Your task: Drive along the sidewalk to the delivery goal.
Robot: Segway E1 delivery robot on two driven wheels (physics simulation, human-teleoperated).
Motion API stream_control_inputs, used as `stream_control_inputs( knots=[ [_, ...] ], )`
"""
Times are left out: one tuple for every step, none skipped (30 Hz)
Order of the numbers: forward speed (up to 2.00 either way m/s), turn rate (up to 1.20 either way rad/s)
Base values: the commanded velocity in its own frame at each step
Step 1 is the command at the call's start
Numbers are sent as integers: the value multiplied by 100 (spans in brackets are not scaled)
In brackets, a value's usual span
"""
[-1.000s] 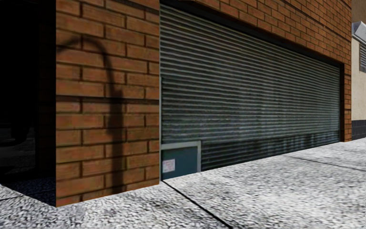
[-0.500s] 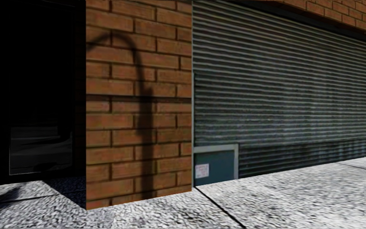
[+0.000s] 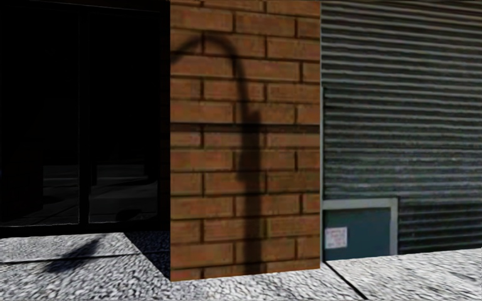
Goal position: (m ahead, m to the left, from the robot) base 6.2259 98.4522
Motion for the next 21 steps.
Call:
stream_control_inputs(
  knots=[
    [48,60],
    [53,60],
    [53,60],
    [63,60],
    [68,60],
    [70,61],
    [71,61],
    [71,61],
    [76,61],
    [83,61],
    [83,61],
    [86,61],
    [87,61],
    [87,61],
    [87,61],
    [87,61],
    [88,62],
    [88,64],
    [88,65],
    [88,65],
    [88,66]
  ],
)
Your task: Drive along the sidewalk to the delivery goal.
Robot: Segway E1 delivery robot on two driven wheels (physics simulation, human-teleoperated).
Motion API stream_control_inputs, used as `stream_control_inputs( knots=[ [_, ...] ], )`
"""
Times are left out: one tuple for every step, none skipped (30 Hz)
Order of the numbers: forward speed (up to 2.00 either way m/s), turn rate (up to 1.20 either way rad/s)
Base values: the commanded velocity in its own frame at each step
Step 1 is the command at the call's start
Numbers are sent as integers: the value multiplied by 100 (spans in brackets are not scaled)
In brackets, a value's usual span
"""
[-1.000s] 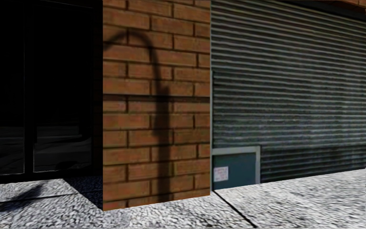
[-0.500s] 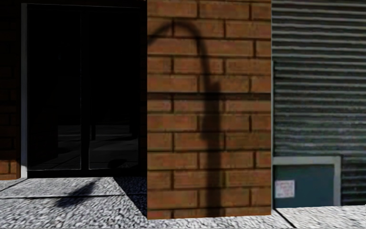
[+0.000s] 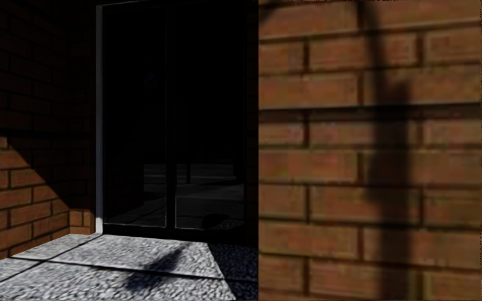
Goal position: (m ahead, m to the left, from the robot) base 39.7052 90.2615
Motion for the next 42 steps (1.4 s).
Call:
stream_control_inputs(
  knots=[
    [88,67],
    [88,67],
    [88,67],
    [88,67],
    [86,67],
    [86,67],
    [79,64],
    [4,46],
    [0,0],
    [0,0],
    [0,0],
    [0,0],
    [0,0],
    [0,0],
    [0,0],
    [0,0],
    [0,0],
    [0,0],
    [0,0],
    [0,0],
    [0,0],
    [0,0],
    [0,0],
    [0,0],
    [0,0],
    [0,0],
    [0,0],
    [0,0],
    [0,0],
    [0,0],
    [0,0],
    [0,0],
    [0,0],
    [0,0],
    [0,0],
    [-18,0],
    [-30,0],
    [-45,1],
    [-45,1],
    [-66,10],
    [-72,13],
    [-82,14]
  ],
)
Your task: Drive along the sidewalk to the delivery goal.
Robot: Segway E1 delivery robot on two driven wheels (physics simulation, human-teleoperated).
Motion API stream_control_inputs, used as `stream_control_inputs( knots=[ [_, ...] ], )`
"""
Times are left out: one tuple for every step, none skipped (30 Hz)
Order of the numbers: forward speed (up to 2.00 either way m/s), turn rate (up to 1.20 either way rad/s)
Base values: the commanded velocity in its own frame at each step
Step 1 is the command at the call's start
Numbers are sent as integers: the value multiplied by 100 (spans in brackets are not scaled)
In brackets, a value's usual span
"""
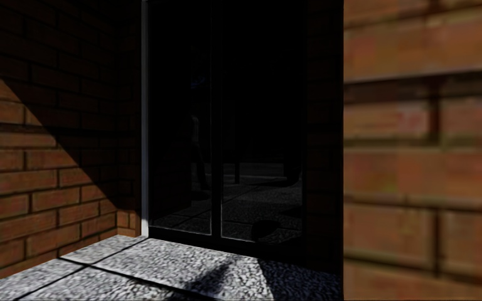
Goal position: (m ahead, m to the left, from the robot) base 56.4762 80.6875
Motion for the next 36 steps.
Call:
stream_control_inputs(
  knots=[
    [-82,14],
    [-85,15],
    [-86,15],
    [-86,15],
    [-86,15],
    [-86,15],
    [-84,15],
    [-82,15],
    [-82,15],
    [-82,15],
    [-82,19],
    [-82,25],
    [-82,25],
    [-81,29],
    [-81,35],
    [-81,38],
    [-81,38],
    [-79,42],
    [-78,44],
    [-76,44],
    [-76,44],
    [-75,44],
    [-75,44],
    [-75,44],
    [-75,44],
    [-75,44],
    [-75,44],
    [-75,45],
    [-75,45],
    [-75,45],
    [-74,46],
    [-74,47],
    [-74,47],
    [-74,48],
    [-74,50],
    [-74,50]
  ],
)
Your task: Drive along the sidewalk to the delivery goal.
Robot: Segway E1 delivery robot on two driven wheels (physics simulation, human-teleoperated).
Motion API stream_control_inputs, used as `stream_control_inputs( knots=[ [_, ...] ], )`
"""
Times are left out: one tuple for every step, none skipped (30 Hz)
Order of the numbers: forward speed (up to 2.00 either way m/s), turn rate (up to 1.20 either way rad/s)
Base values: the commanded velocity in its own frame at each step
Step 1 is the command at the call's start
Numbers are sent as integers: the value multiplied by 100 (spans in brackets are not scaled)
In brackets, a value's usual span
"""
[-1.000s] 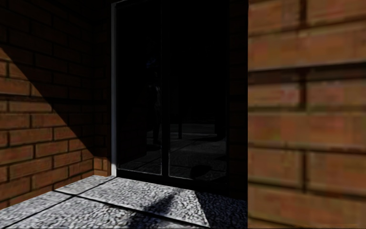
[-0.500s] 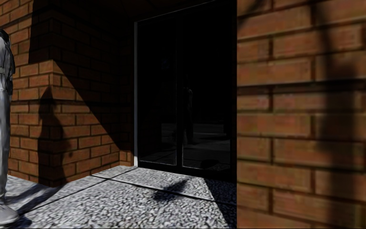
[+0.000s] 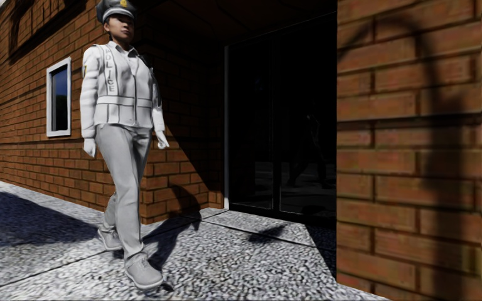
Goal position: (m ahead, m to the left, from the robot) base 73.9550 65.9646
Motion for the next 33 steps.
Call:
stream_control_inputs(
  knots=[
    [-74,50],
    [-74,51],
    [-74,51],
    [-74,51],
    [-74,51],
    [-74,51],
    [-74,53],
    [-74,53],
    [-74,53],
    [-74,53],
    [-74,53],
    [-74,53],
    [-74,53],
    [-72,53],
    [-72,53],
    [0,51],
    [0,28],
    [0,0],
    [0,0],
    [0,0],
    [0,0],
    [0,0],
    [0,0],
    [0,0],
    [0,0],
    [0,0],
    [0,0],
    [0,0],
    [0,0],
    [0,0],
    [0,0],
    [0,0],
    [0,0]
  ],
)
